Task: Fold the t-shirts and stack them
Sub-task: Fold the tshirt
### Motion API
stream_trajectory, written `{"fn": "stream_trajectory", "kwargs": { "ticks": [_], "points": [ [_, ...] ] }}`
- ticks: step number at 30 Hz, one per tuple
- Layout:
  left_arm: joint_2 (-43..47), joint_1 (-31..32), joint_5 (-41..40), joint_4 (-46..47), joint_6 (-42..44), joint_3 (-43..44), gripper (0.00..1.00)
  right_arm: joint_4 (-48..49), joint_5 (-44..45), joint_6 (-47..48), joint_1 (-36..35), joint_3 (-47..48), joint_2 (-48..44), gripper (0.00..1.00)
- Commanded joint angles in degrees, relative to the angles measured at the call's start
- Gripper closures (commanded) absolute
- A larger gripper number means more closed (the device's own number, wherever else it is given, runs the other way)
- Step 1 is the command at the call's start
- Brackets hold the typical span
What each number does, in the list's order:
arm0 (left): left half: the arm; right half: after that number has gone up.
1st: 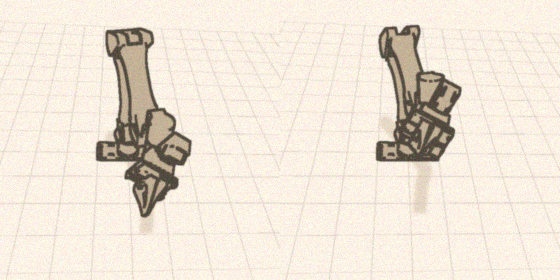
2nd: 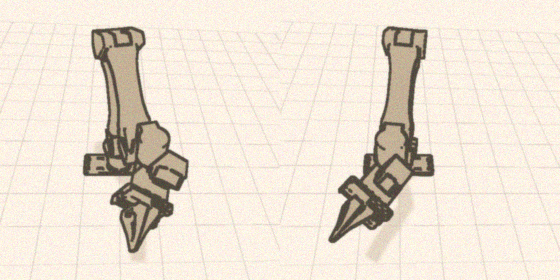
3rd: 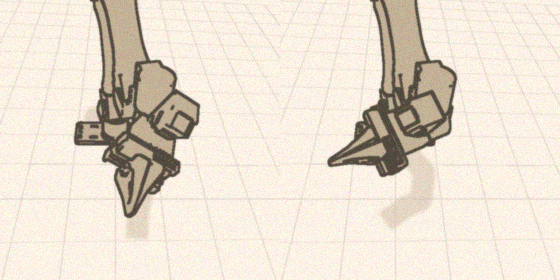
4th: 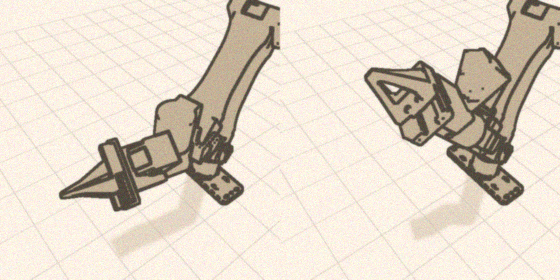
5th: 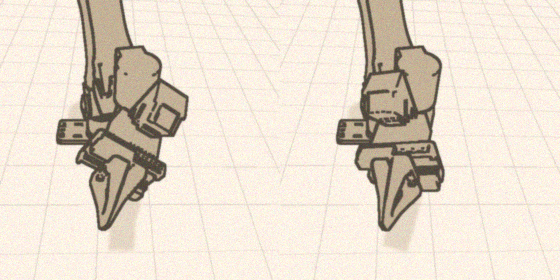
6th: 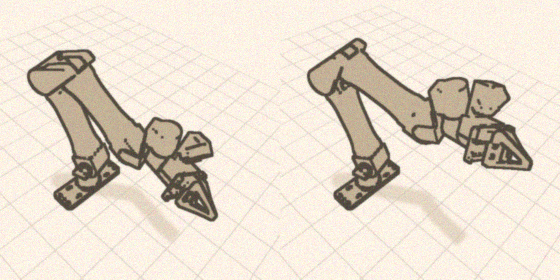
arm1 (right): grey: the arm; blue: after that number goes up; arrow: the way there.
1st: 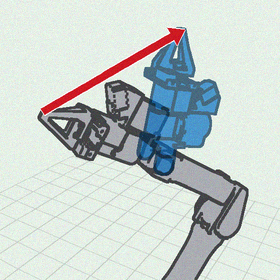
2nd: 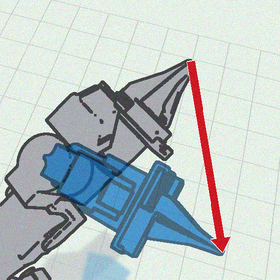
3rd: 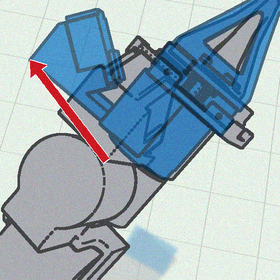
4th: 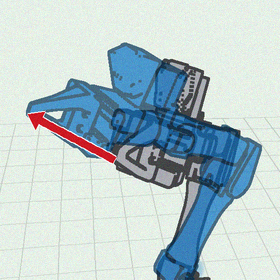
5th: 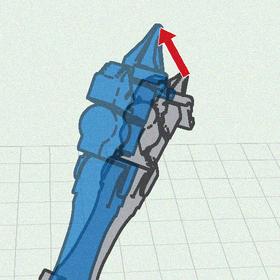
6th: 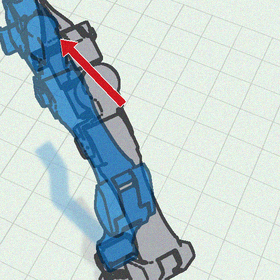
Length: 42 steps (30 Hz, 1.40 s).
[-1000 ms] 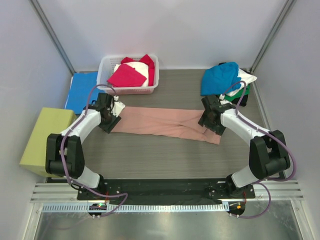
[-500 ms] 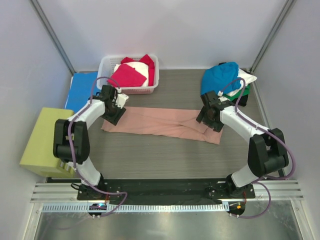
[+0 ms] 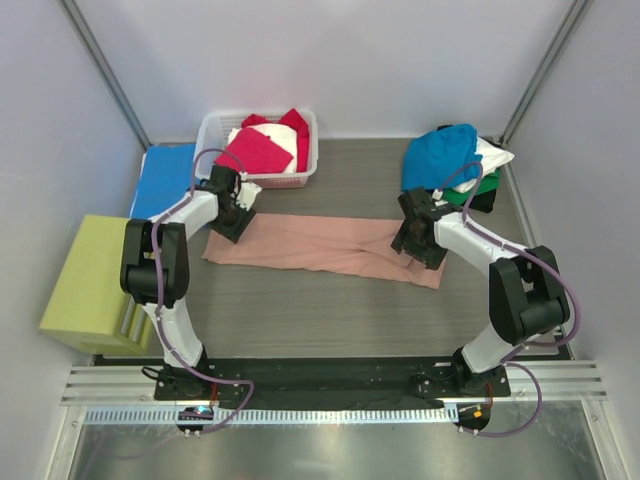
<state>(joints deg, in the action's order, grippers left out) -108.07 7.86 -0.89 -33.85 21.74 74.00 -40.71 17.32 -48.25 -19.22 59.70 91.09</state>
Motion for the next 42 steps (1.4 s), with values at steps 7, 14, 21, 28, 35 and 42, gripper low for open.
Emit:
{"fn": "stream_trajectory", "kwargs": {
  "ticks": [7, 14, 21, 28, 35, 42],
  "points": [
    [2.34, 0.05, -2.89, 5.28, 3.05, -4.47, 0.47, 2.39, 3.51, -1.06, 0.41, -3.89, 2.61, 0.20],
    [1.02, 0.05, -2.98, 5.98, 2.43, -6.84, 0.48, 1.95, 3.16, -0.53, 0.50, -2.84, 2.16, 0.20],
    [5.48, 0.22, -4.11, 7.12, 6.38, -15.80, 0.50, 1.33, 4.56, 2.37, 3.48, -1.96, 4.17, 0.20],
    [11.38, 3.74, -8.52, 4.76, 10.34, -21.26, 0.50, 2.47, 3.42, 5.18, 4.72, 2.34, 9.01, 0.19],
    [14.29, 10.86, -10.72, 0.45, 10.35, -24.51, 0.50, 2.92, 0.87, 6.67, 4.72, 8.40, 15.07, 0.19],
    [13.94, 17.27, -8.35, -5.08, 8.50, -25.66, 0.51, 2.30, -0.54, 10.10, 4.72, 16.84, 22.62, 0.19]
  ]
}}
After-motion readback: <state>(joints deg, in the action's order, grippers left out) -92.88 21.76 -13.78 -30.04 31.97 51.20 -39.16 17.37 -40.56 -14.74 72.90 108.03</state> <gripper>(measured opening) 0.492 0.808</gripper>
